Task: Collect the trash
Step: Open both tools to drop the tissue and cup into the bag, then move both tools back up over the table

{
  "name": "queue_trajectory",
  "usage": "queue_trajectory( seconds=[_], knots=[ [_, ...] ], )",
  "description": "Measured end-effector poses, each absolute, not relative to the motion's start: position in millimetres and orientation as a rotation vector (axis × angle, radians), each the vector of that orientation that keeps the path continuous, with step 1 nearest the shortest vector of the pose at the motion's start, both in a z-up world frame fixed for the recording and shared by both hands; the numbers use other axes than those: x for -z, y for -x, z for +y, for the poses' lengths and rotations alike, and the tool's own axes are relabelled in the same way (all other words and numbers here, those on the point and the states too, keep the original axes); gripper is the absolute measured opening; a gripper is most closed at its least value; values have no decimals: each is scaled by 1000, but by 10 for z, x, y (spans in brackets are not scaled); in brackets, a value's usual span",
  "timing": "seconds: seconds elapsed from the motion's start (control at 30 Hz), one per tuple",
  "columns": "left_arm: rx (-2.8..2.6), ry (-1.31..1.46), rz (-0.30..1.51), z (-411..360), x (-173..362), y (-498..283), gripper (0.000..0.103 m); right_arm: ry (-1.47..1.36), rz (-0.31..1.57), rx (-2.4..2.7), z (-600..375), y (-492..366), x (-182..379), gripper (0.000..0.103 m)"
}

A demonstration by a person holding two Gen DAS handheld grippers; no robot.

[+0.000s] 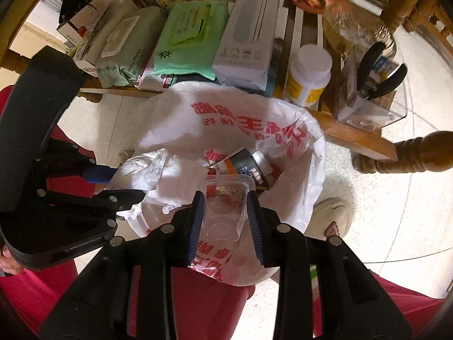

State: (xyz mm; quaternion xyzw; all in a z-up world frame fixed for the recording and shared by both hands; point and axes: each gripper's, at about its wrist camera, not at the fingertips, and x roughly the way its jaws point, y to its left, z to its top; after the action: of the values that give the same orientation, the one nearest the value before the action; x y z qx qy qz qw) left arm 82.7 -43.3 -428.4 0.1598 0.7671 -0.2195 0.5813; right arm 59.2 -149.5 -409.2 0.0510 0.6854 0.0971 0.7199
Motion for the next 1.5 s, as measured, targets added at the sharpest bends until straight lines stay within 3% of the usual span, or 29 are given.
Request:
queue_trajectory(
  seconds=[0.2, 0.23, 0.27, 0.33, 0.43, 1.0, 1.23, 1.5],
  knots=[
    [503, -369, 1792, -436, 4295, -850, 31, -122, 1545, -226, -1458, -595, 4168, 31],
    [498, -375, 1789, -439, 4292, -856, 37, -123, 1548, -228, -1453, -593, 4175, 37],
    [498, -376, 1786, -443, 4287, -858, 39, -123, 1553, -226, -1445, -593, 4186, 55],
    [490, -390, 1781, -451, 4278, -858, 45, -113, 1549, -200, -1451, -591, 4187, 60],
    [485, -390, 1786, -454, 4281, -869, 56, -135, 1541, -193, -1500, -612, 4165, 60],
    [470, -431, 1739, -455, 4161, -838, 65, -126, 1516, -178, -1566, -560, 4044, 61],
    [466, -465, 1684, -405, 3940, -697, 76, -105, 1483, -177, -1541, -426, 3830, 70],
    [478, -461, 1572, -247, 3312, -476, 78, -90, 1387, -222, -1402, -188, 3300, 78]
  ],
)
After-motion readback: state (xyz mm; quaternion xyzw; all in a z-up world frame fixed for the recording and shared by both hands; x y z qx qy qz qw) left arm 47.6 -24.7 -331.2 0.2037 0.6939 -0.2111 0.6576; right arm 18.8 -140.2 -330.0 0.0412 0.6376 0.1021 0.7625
